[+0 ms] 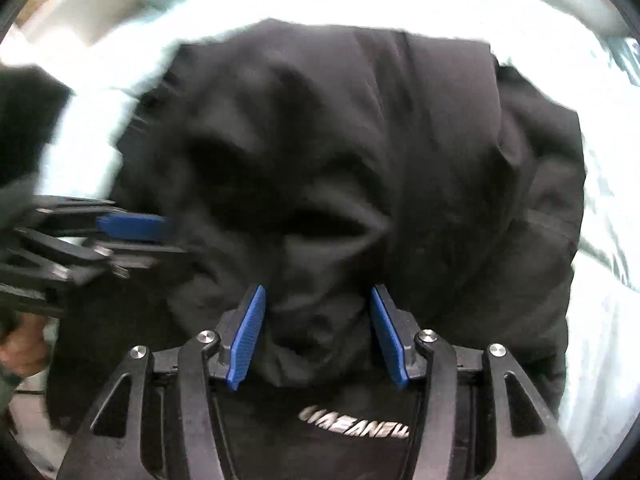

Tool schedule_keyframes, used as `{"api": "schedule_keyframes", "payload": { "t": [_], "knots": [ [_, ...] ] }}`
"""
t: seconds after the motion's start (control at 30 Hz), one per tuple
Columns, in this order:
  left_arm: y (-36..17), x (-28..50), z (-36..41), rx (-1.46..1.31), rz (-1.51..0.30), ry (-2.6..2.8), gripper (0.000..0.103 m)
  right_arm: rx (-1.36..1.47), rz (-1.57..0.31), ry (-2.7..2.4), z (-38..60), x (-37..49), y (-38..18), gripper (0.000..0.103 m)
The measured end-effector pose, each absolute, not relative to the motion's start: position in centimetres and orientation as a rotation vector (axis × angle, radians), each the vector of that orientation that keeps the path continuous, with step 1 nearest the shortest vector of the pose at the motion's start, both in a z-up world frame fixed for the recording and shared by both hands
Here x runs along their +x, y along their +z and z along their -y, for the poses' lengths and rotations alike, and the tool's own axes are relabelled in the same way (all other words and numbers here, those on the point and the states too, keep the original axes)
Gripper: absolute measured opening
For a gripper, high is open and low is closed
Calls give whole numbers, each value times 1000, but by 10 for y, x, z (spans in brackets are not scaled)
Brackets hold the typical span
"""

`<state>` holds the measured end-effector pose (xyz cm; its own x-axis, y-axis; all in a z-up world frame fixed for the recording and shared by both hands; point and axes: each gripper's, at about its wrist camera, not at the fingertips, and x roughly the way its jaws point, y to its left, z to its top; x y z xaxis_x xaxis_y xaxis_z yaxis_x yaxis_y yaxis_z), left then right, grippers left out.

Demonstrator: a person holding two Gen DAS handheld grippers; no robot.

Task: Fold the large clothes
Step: 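Lay the hood onto the parka body and open both grippers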

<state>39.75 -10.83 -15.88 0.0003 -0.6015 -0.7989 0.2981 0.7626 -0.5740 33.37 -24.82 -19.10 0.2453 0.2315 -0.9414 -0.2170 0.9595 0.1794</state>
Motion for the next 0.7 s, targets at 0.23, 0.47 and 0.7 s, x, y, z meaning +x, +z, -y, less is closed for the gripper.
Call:
{"api": "schedule_keyframes", "payload": {
  "t": [0.23,0.47,0.7],
  "knots": [
    [-155,391,88,-316,-1435,-733,43,100,-1315,289,259,325,-187,56],
    [-107,326,56,-157,-1352,-670,48,256,-1313,254,305,272,-163,58],
    [-83,272,-9,-170,-1295,-556,48,262,-1267,146,333,218,-142,61]
  ]
}}
